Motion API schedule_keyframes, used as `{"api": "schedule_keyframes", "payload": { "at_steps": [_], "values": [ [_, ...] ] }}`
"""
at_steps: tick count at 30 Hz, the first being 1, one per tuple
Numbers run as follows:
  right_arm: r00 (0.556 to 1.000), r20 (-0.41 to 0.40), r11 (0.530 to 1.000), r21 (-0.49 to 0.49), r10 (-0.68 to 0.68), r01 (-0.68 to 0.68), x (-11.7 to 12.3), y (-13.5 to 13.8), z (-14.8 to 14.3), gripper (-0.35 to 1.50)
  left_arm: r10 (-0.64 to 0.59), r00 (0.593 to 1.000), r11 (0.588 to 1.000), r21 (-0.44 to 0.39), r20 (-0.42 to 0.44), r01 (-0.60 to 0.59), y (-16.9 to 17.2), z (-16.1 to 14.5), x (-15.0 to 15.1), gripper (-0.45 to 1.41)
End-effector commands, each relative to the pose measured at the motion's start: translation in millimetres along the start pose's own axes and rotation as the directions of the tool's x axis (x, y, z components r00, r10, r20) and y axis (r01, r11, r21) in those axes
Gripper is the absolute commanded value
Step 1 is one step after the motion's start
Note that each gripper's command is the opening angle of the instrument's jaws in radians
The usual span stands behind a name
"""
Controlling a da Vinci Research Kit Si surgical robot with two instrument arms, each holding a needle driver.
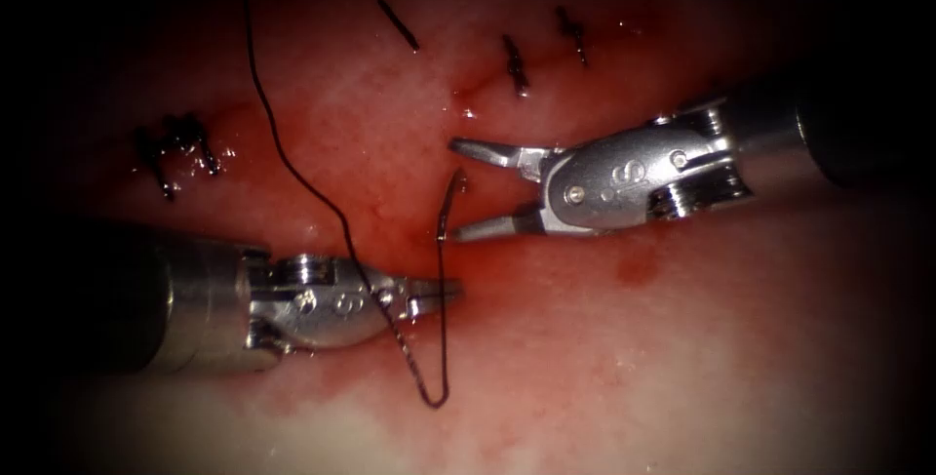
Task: Wound Closure
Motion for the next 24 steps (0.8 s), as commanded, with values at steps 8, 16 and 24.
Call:
{"api": "schedule_keyframes", "payload": {
  "at_steps": [8,16,24],
  "values": [
    [0.999,-0.009,0.999,-0.009,-0.052,0.052,-0.3,-0.8,1.2,0.96,-0.009,1.000,1.000,-0.004,0.001,0.009,0.8,0.7,0.1,-0.15],
    [0.996,-0.013,0.995,-0.018,-0.093,0.093,-0.4,-0.6,1.8,0.32,-0.008,1.000,1.000,-0.005,0.000,0.008,0.8,0.6,0.0,-0.15],
    [0.991,0.013,0.990,0.028,-0.136,0.136,-1.5,-0.5,2.3,-0.35,-0.008,1.000,1.000,-0.008,-0.001,0.008,0.7,0.4,0.1,-0.16]
  ]
}}
